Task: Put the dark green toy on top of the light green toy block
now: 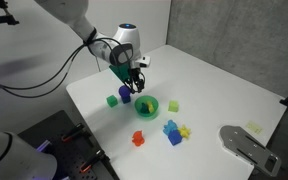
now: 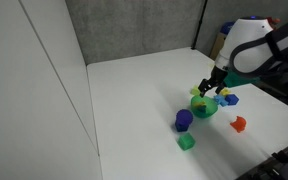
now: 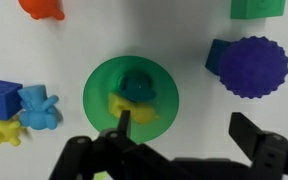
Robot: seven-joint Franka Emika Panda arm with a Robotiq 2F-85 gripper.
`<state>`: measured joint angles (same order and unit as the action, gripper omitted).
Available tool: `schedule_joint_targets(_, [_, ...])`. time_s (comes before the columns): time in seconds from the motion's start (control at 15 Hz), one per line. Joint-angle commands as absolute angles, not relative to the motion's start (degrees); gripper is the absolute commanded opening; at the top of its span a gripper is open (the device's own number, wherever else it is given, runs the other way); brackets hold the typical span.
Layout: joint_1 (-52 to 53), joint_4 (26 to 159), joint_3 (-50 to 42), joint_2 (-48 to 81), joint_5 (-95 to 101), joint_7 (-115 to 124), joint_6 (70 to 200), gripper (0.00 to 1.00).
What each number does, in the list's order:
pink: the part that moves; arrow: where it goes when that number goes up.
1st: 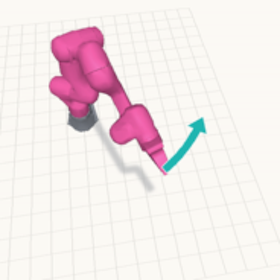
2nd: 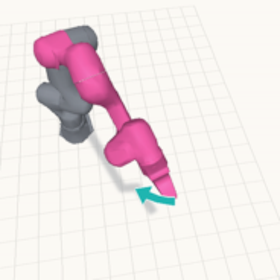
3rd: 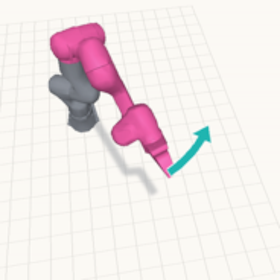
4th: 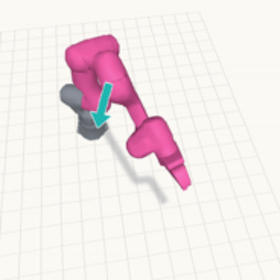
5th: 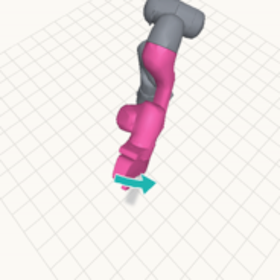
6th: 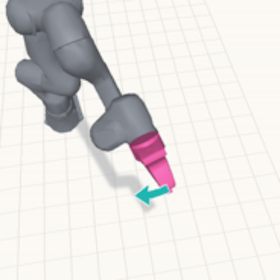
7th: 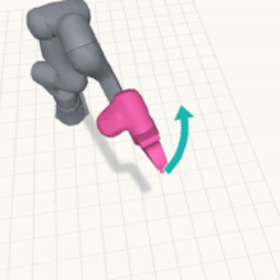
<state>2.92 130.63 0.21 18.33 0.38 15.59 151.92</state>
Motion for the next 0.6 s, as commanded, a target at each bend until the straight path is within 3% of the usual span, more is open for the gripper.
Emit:
schedule_joint_targets(0.0, [3.9, 125.7, -2.7, 24.6, 1.5, 16.9, 152.3, 1.00])
schedule_joint_targets(0.53, [5.6, 118.8, -6.4, 34.9, 0.9, 18.1, 152.4, 1.00])
